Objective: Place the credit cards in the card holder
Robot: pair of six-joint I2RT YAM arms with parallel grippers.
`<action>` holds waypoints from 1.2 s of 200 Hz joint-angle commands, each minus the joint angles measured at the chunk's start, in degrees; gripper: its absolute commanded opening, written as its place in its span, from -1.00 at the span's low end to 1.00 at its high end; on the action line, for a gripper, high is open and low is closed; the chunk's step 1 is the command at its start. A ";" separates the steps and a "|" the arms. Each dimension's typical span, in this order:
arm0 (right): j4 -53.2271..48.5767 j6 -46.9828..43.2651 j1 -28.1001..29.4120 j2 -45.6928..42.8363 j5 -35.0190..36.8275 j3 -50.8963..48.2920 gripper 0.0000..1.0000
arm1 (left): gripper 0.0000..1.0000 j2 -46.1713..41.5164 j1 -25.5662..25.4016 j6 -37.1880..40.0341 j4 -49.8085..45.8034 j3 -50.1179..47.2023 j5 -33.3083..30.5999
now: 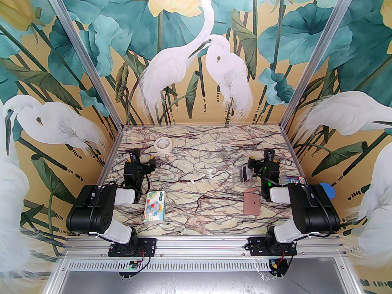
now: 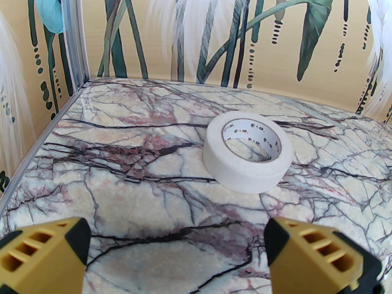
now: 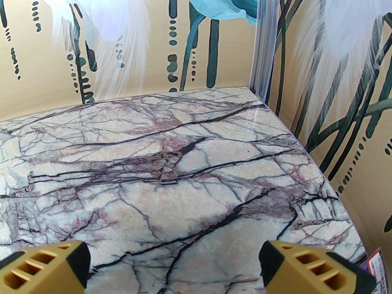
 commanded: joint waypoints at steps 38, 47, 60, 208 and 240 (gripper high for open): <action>-0.01 -0.55 -0.17 -0.27 -0.27 0.83 0.99 | 0.99 0.18 0.29 -0.71 -0.23 0.54 1.15; -0.10 -0.46 -0.26 -0.27 -0.46 0.97 0.99 | 0.99 0.07 0.32 -0.60 0.74 -0.08 0.94; -0.50 -0.08 -1.06 -0.37 -2.09 0.99 0.99 | 0.99 0.09 0.29 -0.56 0.00 0.30 1.25; -40.92 11.37 -1.04 -34.29 3.27 10.06 0.98 | 0.99 -40.29 -3.14 -29.55 -58.12 14.94 -3.78; -53.01 16.69 -1.09 -38.21 4.80 14.19 0.98 | 0.99 -41.44 -1.91 -29.68 -80.63 28.59 11.07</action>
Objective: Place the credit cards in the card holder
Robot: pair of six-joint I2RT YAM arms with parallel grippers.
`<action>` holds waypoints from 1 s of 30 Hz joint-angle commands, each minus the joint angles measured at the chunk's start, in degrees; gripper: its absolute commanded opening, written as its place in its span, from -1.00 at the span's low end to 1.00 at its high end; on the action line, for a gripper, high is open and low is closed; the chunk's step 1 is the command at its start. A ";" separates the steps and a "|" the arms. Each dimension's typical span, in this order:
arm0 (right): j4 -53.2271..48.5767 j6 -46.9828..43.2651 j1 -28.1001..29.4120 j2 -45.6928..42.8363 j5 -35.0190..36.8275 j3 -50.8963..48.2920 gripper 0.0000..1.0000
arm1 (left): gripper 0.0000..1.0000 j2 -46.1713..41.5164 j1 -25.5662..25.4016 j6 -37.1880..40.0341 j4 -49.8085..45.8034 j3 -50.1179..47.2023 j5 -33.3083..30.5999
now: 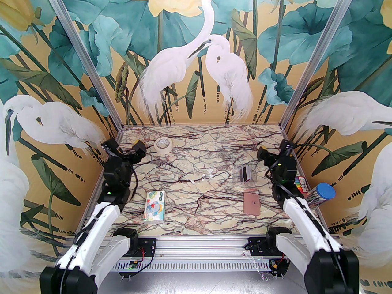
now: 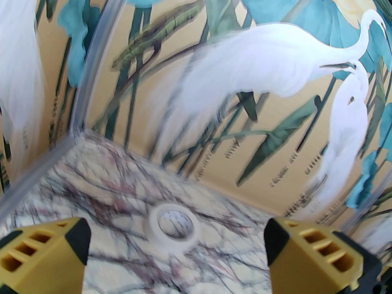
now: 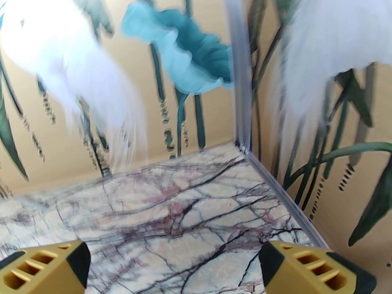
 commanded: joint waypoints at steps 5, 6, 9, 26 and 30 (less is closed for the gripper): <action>-26.19 9.29 -0.32 -3.05 -1.97 8.28 0.99 | 0.99 0.47 0.54 -0.29 -41.33 15.57 27.99; -28.09 9.76 -0.29 -3.55 -2.90 8.72 0.99 | 0.99 0.49 0.54 1.77 -44.24 16.19 30.62; -33.56 9.86 -0.31 -4.63 -5.32 9.79 0.99 | 0.96 -0.99 0.50 5.19 -50.47 15.74 29.99; -51.63 10.65 -0.29 8.92 -15.42 16.88 0.66 | 0.75 -5.43 0.54 3.18 -45.55 7.88 31.36; -51.17 9.60 -0.27 14.07 -14.47 17.83 0.20 | 0.75 -5.75 0.54 3.20 -45.60 7.83 31.22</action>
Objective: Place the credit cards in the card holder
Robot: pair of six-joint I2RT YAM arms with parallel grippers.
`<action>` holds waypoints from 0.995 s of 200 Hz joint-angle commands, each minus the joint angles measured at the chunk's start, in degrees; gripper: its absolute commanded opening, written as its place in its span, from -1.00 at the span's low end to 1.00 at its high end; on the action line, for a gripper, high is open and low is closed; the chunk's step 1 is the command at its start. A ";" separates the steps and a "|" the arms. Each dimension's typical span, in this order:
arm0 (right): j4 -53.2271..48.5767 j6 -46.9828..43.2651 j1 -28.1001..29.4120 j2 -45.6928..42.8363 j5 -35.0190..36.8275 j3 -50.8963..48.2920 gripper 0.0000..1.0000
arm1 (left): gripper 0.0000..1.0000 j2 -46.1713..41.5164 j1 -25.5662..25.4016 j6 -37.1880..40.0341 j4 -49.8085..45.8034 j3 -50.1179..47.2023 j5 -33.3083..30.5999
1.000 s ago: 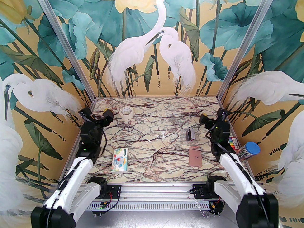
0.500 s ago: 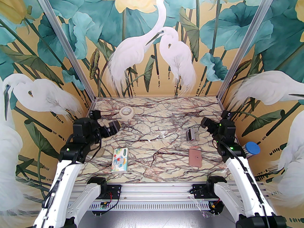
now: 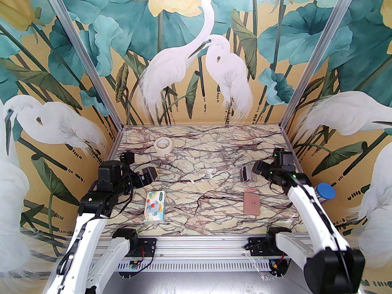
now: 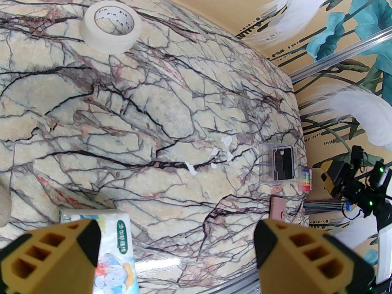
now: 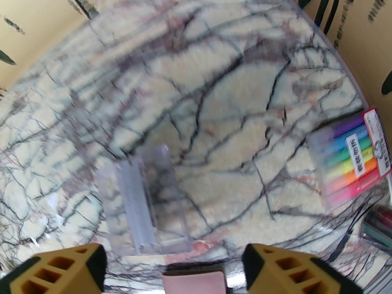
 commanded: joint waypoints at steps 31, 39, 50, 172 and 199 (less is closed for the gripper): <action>-0.93 -2.19 -0.61 9.79 2.91 4.84 -0.22 | 0.75 0.02 0.28 0.76 -0.64 0.22 1.12; -0.73 -2.64 -0.57 11.47 1.90 5.54 -0.26 | 0.75 0.12 0.28 0.80 -0.64 0.18 1.18; -0.18 -3.26 -0.59 13.03 0.40 5.92 -0.27 | 0.75 0.26 0.28 0.80 -0.60 0.14 1.13; 1.41 -6.39 -0.62 21.09 -5.42 7.85 -0.55 | 0.75 0.88 0.28 0.77 -0.64 0.05 1.31; 2.16 -6.98 -0.58 22.90 -6.14 8.78 -0.63 | 0.75 1.03 0.28 0.74 -0.60 0.05 1.25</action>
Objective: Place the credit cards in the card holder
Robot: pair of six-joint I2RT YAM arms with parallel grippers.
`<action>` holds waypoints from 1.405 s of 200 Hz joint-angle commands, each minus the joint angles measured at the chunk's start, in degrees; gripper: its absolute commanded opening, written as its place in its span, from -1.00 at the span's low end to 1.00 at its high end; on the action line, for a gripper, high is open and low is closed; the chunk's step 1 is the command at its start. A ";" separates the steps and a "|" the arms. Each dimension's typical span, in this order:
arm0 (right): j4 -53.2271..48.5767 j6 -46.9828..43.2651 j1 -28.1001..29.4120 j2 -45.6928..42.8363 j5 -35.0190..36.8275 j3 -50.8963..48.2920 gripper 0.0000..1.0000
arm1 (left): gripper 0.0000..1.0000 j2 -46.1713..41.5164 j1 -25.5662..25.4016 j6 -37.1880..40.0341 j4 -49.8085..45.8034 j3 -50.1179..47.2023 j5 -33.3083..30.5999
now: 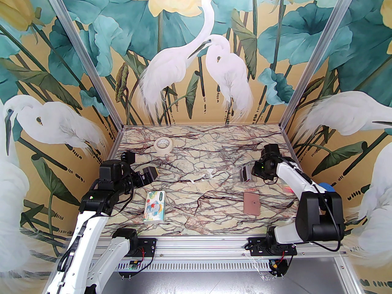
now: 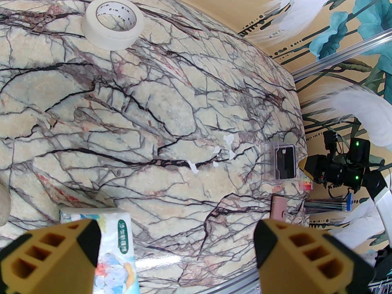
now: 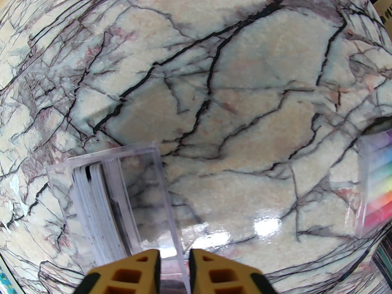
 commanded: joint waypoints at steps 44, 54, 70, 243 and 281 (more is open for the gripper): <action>1.95 -2.60 -0.26 6.49 -3.29 4.95 -0.82 | 0.76 0.41 0.27 0.71 -0.68 -0.04 1.27; 2.37 -2.90 -0.27 7.13 -3.44 5.66 -0.87 | 0.76 0.46 0.26 0.73 -0.69 -0.09 1.28; 2.20 -3.93 -0.26 8.92 -4.11 7.37 -0.94 | 0.76 0.51 0.28 0.75 -0.62 -0.07 1.35; -6.36 -26.15 2.80 25.19 -2.74 28.18 -0.79 | 0.76 2.65 0.28 0.58 -0.80 -0.04 1.19; -7.32 -23.77 2.73 24.32 -3.53 30.33 -0.16 | 0.79 2.01 0.22 0.67 -0.18 -0.31 1.71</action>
